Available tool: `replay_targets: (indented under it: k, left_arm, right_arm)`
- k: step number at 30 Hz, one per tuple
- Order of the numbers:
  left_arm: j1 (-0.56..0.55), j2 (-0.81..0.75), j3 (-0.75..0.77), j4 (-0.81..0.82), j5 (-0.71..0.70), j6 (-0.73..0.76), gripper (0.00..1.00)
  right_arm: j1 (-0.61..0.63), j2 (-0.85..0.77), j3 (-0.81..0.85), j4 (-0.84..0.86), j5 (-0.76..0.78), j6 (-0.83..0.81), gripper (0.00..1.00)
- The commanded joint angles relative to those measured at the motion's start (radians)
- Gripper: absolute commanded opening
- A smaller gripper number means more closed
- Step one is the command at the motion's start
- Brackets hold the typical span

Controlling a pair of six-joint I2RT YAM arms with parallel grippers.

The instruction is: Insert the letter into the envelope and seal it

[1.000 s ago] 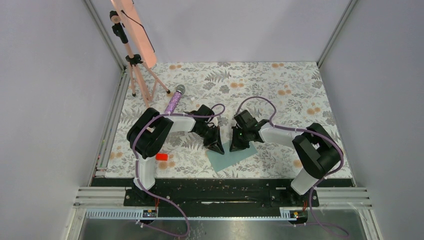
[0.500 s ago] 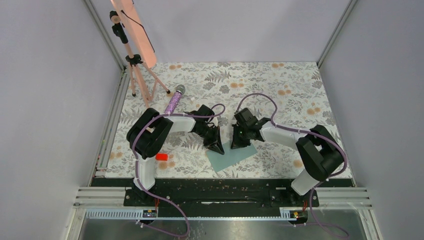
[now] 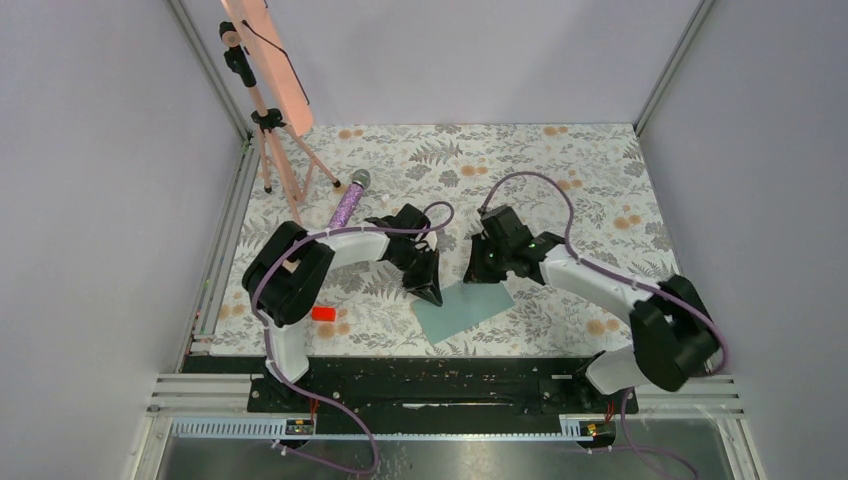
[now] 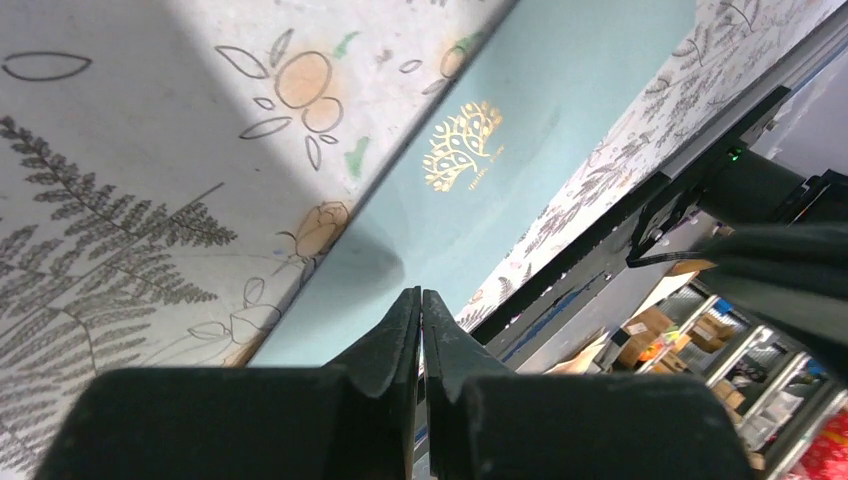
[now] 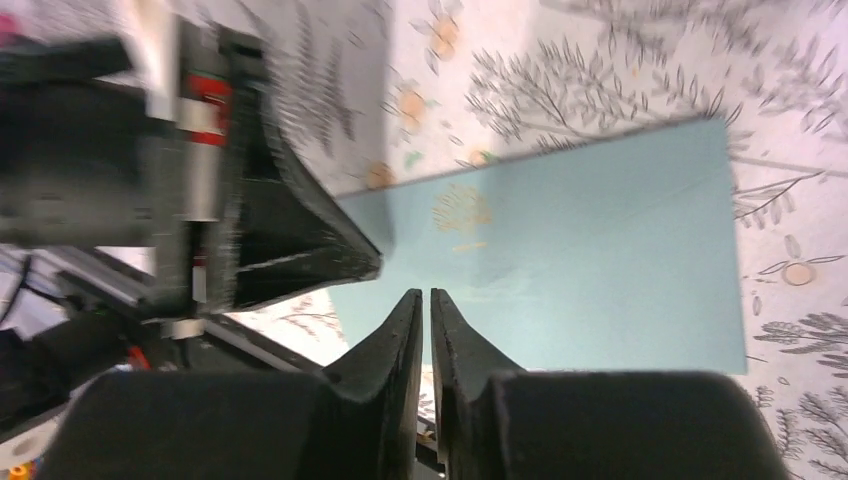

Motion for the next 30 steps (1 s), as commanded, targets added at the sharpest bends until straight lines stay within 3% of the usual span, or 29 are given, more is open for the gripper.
replay_targets:
  k: [1, 8, 9, 12, 14, 17, 22, 30]
  left_arm:
    - [-0.014, -0.08, 0.059, -0.053, -0.031, 0.091, 0.05]
    - [-0.036, -0.143, 0.069, -0.086, -0.056, 0.15, 0.05]
    - [-0.041, -0.158, 0.069, -0.085, -0.058, 0.155, 0.05]
    - [-0.059, -0.201, 0.077, -0.092, -0.074, 0.173, 0.1]
    - [-0.076, -0.225, 0.102, -0.122, -0.108, 0.189, 0.15]
    - [-0.096, -0.265, 0.156, -0.144, -0.129, 0.215, 0.25]
    - [-0.098, -0.336, 0.263, -0.181, -0.2, 0.223, 0.4]
    - [-0.04, -0.395, 0.449, -0.245, -0.182, 0.211, 0.44]
  right_arm:
    - [-0.024, -0.142, 0.074, -0.029, 0.076, -0.025, 0.16]
    - [-0.088, -0.276, 0.063, -0.113, 0.212, -0.034, 0.29]
    - [-0.097, -0.292, 0.06, -0.13, 0.234, -0.036, 0.35]
    - [-0.117, -0.317, 0.071, -0.205, 0.307, -0.044, 0.64]
    - [-0.122, -0.306, 0.11, -0.28, 0.357, -0.053, 0.77]
    - [-0.123, -0.289, 0.177, -0.403, 0.443, -0.052, 0.83]
    - [-0.123, -0.362, 0.235, -0.442, 0.57, -0.093, 0.9]
    - [-0.124, -0.506, 0.353, -0.468, 0.818, -0.259, 0.98]
